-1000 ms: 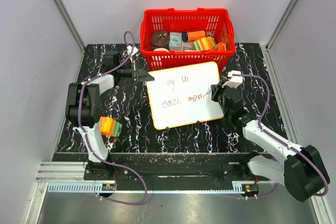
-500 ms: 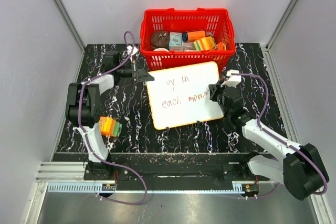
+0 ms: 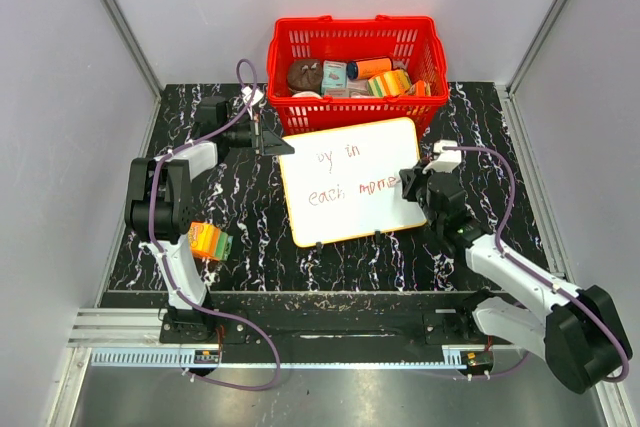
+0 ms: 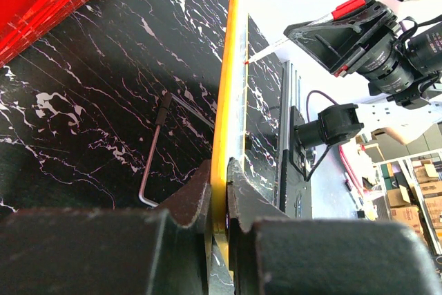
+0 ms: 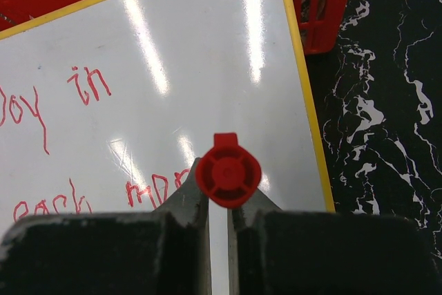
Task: Write a sentence on the whiteboard
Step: Write on the whiteboard with the whiteboard.
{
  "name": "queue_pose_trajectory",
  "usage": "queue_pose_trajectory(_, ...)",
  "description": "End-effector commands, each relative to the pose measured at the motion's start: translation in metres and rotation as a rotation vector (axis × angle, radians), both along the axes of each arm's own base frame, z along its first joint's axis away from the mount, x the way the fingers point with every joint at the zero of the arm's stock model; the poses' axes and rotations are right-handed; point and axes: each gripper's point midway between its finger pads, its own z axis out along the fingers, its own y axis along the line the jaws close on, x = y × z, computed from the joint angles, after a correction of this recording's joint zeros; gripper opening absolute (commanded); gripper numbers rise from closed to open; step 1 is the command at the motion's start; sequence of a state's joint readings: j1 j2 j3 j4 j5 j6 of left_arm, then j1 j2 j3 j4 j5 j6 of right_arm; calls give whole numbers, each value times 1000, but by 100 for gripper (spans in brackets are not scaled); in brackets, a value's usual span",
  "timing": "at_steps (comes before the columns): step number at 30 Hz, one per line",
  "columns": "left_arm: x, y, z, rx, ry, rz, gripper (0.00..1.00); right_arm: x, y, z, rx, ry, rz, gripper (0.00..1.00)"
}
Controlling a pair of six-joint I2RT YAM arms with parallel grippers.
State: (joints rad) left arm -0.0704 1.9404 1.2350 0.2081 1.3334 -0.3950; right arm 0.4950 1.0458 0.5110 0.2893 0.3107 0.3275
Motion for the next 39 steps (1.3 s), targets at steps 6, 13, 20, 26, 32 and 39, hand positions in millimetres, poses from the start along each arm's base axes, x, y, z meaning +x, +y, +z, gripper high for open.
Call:
queue_pose_trajectory(6,12,-11,-19,56,-175,-1,0,-4,-18,-6,-33,22,-73,0)
queue_pose_trajectory(13,12,-12,-19,56,-175,-2,0,0,-24,5,-33,-2,-109,0)
queue_pose_trajectory(20,11,-12,-19,57,-174,-3,0,4,-18,37,11,-79,-92,0)
queue_pose_trajectory(26,12,-13,-18,57,-178,-5,0,9,-21,57,19,-126,-111,0)
queue_pose_trajectory(32,12,-12,-19,59,-175,-4,0,15,-25,59,13,-127,-133,0)
queue_pose_trajectory(39,11,-13,-19,59,-174,-5,0,21,-22,46,-4,-96,-123,0)
